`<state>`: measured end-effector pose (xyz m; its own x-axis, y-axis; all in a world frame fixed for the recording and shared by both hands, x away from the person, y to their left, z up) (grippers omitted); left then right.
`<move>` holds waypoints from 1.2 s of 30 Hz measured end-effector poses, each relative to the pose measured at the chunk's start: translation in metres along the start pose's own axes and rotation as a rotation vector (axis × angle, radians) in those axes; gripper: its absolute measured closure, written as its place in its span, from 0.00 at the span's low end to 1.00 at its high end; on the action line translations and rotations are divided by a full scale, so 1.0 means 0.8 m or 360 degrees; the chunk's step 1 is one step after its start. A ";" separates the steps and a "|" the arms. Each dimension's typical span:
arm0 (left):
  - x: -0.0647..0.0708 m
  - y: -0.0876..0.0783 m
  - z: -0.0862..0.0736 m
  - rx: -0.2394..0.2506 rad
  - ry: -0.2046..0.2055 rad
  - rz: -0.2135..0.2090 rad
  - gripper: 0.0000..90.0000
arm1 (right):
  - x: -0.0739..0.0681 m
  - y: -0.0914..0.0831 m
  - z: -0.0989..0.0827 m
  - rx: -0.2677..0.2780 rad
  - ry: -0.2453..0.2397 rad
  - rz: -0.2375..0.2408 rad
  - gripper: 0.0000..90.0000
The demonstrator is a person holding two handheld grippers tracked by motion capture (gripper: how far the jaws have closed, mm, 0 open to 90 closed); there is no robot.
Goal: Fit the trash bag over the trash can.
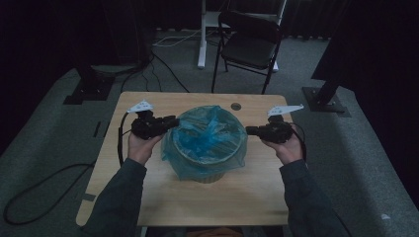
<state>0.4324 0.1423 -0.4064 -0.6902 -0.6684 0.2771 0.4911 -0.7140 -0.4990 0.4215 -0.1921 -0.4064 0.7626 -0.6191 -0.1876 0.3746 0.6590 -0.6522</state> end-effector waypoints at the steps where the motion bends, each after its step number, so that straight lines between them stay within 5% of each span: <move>1: 0.000 0.000 0.000 -0.0002 -0.0001 0.0001 0.78 | 0.001 0.000 -0.001 -0.0004 0.0005 0.0005 1.00; 18: -0.005 0.001 -0.005 -0.0010 -0.0006 0.0022 0.79 | 0.001 0.018 -0.028 -0.0209 -0.0023 -0.0053 1.00; 27: 0.003 -0.015 0.014 0.0065 0.0052 0.0018 0.71 | -0.005 -0.005 -0.022 -0.0079 -0.0050 -0.0100 0.85; 36: 0.031 -0.005 0.043 0.0056 0.0185 -0.0039 0.68 | -0.015 -0.014 -0.029 -0.0001 -0.0063 -0.0109 0.74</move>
<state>0.4316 0.1210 -0.3694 -0.7581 -0.6236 0.1908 0.4904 -0.7380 -0.4636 0.3956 -0.2017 -0.4141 0.7555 -0.6453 -0.1130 0.4263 0.6152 -0.6632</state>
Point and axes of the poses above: each handheld gripper's, and its own axes: y roughly forward along the jaws, z roughly out of its top, x roughly to its right, the point moved 6 cm from there along y, roughly forward along the jaws, and after that the axes turned 7 degrees about -x, right-handed, at the moved point
